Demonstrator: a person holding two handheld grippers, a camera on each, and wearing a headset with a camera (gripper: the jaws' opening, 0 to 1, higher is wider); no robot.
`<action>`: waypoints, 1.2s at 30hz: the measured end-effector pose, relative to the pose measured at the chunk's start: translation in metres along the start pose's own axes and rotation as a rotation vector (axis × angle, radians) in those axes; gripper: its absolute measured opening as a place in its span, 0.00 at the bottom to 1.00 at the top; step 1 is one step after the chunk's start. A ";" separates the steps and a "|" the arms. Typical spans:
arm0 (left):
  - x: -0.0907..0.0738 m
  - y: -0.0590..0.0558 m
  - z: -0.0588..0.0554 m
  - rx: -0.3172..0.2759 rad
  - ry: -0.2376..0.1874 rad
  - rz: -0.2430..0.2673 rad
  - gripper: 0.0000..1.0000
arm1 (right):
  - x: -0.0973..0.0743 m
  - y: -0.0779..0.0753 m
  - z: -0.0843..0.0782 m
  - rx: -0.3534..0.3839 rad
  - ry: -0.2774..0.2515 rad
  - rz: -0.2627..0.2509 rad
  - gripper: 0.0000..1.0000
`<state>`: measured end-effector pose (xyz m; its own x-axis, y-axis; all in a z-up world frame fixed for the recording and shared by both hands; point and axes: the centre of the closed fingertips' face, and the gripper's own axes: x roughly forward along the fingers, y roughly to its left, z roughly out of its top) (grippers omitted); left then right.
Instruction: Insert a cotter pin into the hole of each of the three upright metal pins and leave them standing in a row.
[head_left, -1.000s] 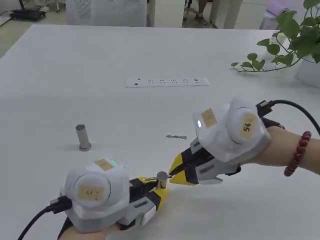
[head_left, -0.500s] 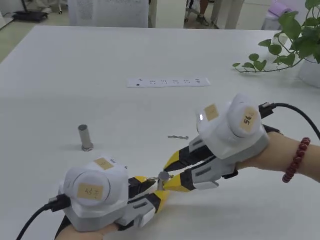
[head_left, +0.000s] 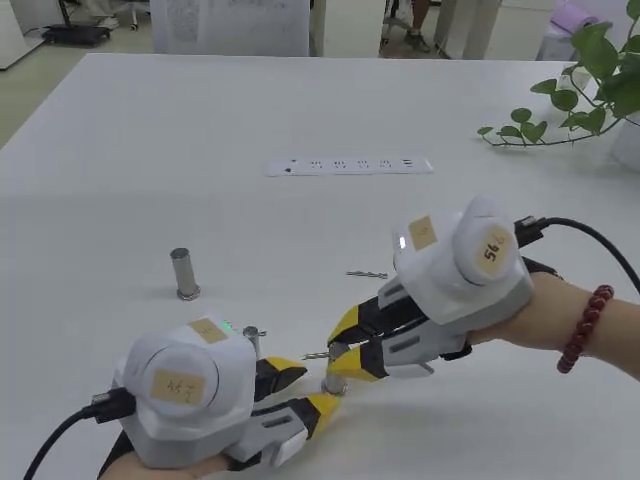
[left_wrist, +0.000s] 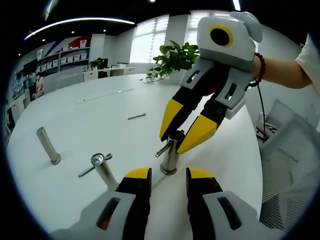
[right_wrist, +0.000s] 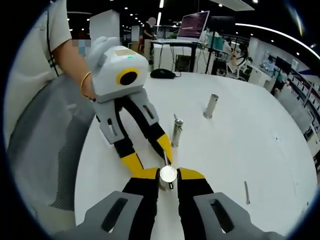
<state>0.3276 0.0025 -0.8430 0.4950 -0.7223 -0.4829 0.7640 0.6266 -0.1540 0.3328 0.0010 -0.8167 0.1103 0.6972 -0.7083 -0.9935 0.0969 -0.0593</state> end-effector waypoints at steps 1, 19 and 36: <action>-0.001 0.000 0.000 0.001 0.000 0.000 0.26 | 0.000 0.000 0.000 0.001 -0.001 0.000 0.15; -0.029 -0.011 -0.001 -0.025 0.009 -0.005 0.29 | 0.002 -0.002 0.004 0.015 -0.032 -0.039 0.13; -0.066 -0.015 0.019 -0.052 -0.088 0.034 0.34 | 0.004 -0.019 0.012 -0.005 -0.018 -0.059 0.13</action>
<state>0.2914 0.0352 -0.7926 0.5562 -0.7222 -0.4112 0.7251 0.6635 -0.1846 0.3524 0.0100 -0.8099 0.1693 0.7032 -0.6905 -0.9854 0.1347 -0.1045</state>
